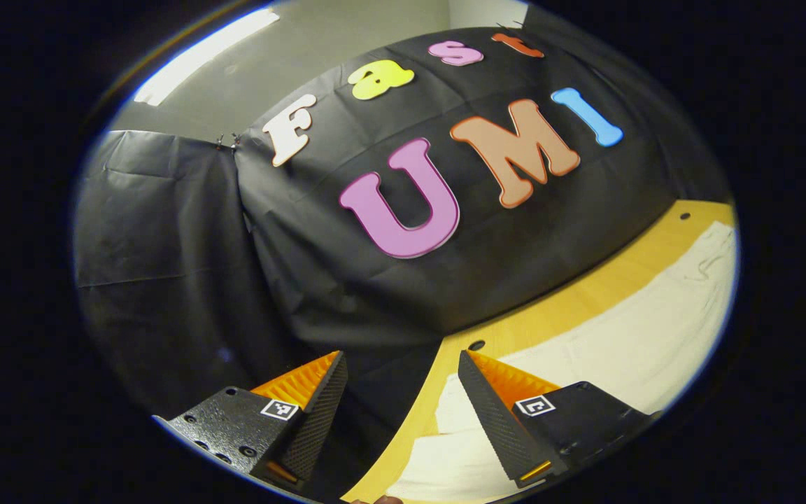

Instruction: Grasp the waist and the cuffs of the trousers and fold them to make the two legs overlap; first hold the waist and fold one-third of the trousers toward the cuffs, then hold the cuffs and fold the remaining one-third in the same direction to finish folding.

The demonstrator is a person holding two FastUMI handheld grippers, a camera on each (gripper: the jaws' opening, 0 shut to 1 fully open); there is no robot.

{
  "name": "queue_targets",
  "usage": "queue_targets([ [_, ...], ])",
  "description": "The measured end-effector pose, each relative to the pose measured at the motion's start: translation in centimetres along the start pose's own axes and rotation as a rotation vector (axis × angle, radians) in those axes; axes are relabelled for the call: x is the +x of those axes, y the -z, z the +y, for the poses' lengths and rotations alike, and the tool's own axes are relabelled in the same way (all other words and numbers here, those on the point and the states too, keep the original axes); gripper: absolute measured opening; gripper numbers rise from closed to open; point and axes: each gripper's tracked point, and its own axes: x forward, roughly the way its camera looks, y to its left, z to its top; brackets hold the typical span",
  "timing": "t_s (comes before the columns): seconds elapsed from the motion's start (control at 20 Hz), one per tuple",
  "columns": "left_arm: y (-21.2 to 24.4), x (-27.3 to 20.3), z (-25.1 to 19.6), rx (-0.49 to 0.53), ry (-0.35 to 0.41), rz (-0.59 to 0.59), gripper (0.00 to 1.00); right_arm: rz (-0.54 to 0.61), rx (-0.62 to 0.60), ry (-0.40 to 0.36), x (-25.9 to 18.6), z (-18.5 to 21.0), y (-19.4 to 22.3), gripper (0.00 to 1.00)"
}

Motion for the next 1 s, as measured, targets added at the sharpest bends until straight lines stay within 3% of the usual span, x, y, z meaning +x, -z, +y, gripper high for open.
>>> queue_targets([
  [0.25,6.0,-1.1,-1.6,0.159,0.089,0.077,0.96,0.001,-0.007,0.012,0.1,0.0,0.0,0.07],
  [1.0,19.3,-4.5,-6.9,0.603,0.471,0.281,0.97,-0.007,-0.011,0.043,0.3,0.0,-0.1,0.07],
])
